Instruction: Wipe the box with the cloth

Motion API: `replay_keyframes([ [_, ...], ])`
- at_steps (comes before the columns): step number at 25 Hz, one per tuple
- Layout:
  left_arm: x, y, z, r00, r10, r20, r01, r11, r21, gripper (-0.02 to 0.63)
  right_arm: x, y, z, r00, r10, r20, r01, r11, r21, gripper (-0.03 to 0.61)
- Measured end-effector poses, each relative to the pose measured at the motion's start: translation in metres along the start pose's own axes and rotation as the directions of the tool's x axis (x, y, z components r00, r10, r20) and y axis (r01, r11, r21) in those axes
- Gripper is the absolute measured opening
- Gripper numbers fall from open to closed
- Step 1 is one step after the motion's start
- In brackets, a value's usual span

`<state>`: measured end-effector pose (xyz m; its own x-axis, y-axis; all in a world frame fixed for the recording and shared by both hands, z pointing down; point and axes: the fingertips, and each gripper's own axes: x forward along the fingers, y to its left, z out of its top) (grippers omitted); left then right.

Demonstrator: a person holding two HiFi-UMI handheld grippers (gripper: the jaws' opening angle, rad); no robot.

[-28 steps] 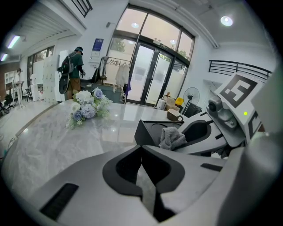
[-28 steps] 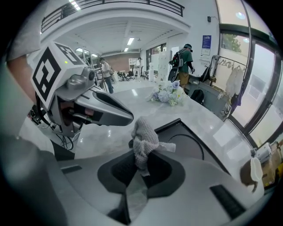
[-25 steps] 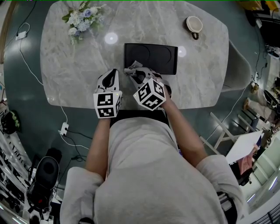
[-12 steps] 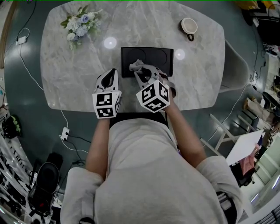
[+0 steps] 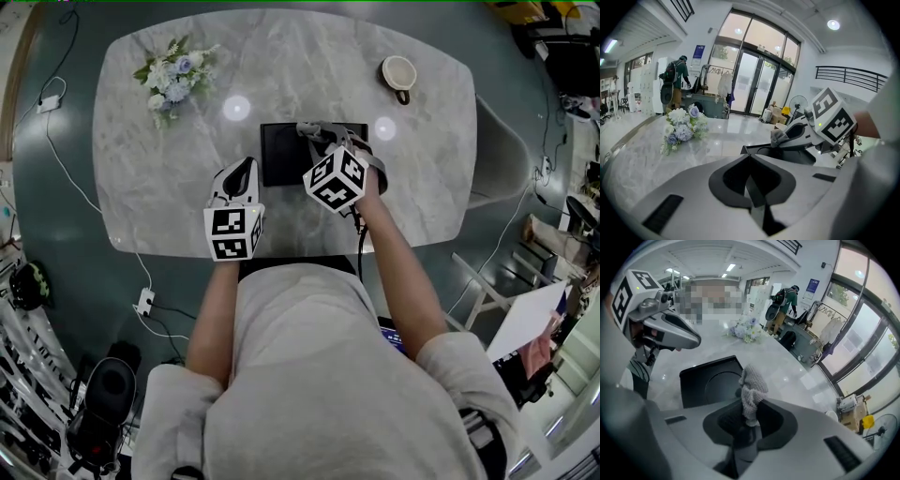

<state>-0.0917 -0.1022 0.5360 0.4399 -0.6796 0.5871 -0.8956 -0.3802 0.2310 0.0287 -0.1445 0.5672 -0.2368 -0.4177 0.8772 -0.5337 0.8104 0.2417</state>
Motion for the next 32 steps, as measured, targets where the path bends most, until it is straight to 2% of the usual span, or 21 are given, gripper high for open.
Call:
replay_keyframes([
  [2,0.002,0.004,0.001,1.000,-0.001,-0.005,0.001,1.000,-0.006,0.025,0.006,0.001,0.001,1.000,0.016,-0.009,-0.016,1.000,-0.010,0.092],
  [4,0.005,0.008,0.001,1.000,-0.002,-0.010,0.002,1.000,-0.008,0.025,0.008,0.005,0.005,0.999,0.046,0.007,-0.046,0.999,-0.006,0.194],
  [5,0.007,0.010,0.001,1.000,-0.002,-0.013,0.002,1.000,-0.008,0.025,0.007,0.007,0.007,0.998,0.061,0.022,-0.061,0.998,0.002,0.217],
  [9,0.012,0.012,0.000,1.000,-0.010,-0.020,0.010,1.000,-0.011,0.025,0.001,0.012,0.017,0.991,0.088,0.104,-0.091,0.995,0.030,0.219],
  [11,0.014,0.011,0.001,1.000,-0.014,-0.022,0.014,1.000,-0.010,0.025,0.001,0.011,0.021,0.988,0.083,0.129,-0.089,0.995,0.040,0.206],
  [13,0.014,0.011,0.000,1.000,-0.017,-0.025,0.016,1.000,-0.009,0.025,0.005,0.008,0.023,0.988,0.077,0.136,-0.085,0.995,0.051,0.165],
  [16,0.013,0.010,0.000,1.000,-0.016,-0.025,0.016,1.000,-0.009,0.025,0.014,0.005,0.023,0.990,0.071,0.123,-0.078,0.996,0.048,0.105],
  [20,0.011,0.009,-0.002,0.999,-0.012,-0.031,0.012,1.000,-0.009,0.025,0.018,0.005,0.022,0.991,0.067,0.113,-0.072,0.996,0.043,0.064],
  [32,0.011,-0.004,-0.011,0.999,-0.024,-0.042,0.024,1.000,-0.006,0.025,0.006,0.033,0.004,0.984,0.148,0.095,-0.152,0.987,0.044,0.052],
])
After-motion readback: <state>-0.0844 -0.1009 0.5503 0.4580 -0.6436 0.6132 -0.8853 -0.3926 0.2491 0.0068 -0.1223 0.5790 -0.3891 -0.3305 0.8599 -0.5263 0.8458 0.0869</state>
